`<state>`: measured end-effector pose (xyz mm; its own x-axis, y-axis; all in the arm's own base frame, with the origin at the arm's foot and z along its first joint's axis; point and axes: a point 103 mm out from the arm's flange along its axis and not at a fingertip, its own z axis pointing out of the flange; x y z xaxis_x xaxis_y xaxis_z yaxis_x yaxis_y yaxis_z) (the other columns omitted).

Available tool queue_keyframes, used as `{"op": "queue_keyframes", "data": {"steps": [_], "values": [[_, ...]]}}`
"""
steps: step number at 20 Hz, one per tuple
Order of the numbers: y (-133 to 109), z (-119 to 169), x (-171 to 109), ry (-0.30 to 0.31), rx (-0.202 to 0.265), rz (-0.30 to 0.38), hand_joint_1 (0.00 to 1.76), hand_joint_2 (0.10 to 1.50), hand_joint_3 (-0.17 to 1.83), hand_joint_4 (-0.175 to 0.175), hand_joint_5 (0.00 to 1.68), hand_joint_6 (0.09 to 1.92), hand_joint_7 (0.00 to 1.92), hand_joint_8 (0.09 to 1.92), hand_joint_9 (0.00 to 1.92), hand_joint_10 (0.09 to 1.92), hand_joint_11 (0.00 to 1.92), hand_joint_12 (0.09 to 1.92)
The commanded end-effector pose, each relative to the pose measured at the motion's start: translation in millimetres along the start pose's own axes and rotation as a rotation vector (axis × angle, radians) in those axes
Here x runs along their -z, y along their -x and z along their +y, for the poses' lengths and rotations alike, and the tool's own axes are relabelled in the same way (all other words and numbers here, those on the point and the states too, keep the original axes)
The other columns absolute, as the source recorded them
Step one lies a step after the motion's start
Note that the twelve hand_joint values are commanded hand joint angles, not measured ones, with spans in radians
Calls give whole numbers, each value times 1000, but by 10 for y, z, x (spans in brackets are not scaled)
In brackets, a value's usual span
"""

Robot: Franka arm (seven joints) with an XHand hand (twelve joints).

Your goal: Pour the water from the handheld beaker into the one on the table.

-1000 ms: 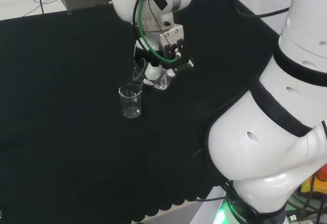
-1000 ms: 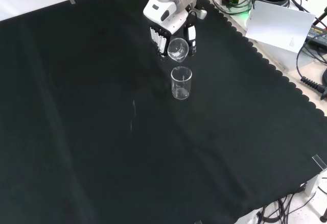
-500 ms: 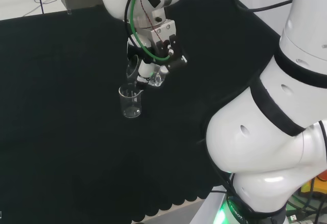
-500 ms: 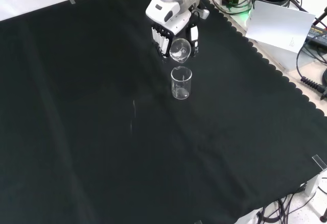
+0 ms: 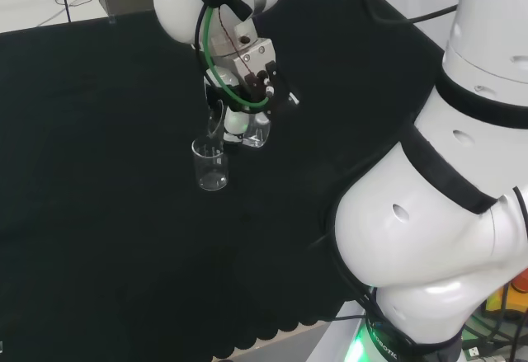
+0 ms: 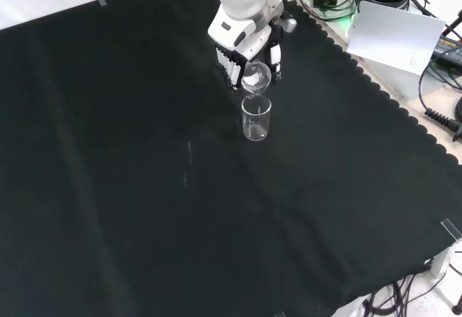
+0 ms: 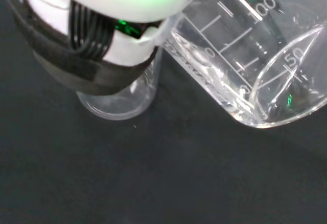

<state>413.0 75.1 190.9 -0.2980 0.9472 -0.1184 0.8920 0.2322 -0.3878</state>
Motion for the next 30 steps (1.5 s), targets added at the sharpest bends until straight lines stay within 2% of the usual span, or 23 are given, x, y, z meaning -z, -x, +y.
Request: {"op": "queue_keyframes", "data": {"steps": [1,3,9,13,23,25,26,28,30], "values": [[48,15,-17,-53,-30,-89,1174,704,551,-8,1315,552,1643,87,1684,87,1514,657],[-45,64,-4,-66,-36,-103,1174,704,551,-8,1315,553,1643,87,1684,87,1515,657],[27,15,11,-70,-43,-131,1174,704,551,-9,1314,555,1643,87,1684,87,1516,656],[-19,13,44,-80,-47,-164,1175,705,551,-10,1313,556,1644,87,1684,87,1517,656],[-101,-7,94,-95,-52,-195,1175,705,551,-13,1311,559,1644,87,1684,87,1519,654],[-119,-12,107,-100,-51,-206,1265,759,412,-119,1354,421,1551,109,1680,87,1517,645],[-125,-15,112,-100,-52,-213,1288,790,344,-147,1366,376,1504,164,1678,87,1517,640],[-148,-19,124,-101,-53,-228,1306,821,278,-169,1375,338,1460,224,1677,87,1518,636],[-168,-24,136,-104,-53,-240,1311,830,261,-175,1376,330,1447,242,1677,87,1518,634]]}}
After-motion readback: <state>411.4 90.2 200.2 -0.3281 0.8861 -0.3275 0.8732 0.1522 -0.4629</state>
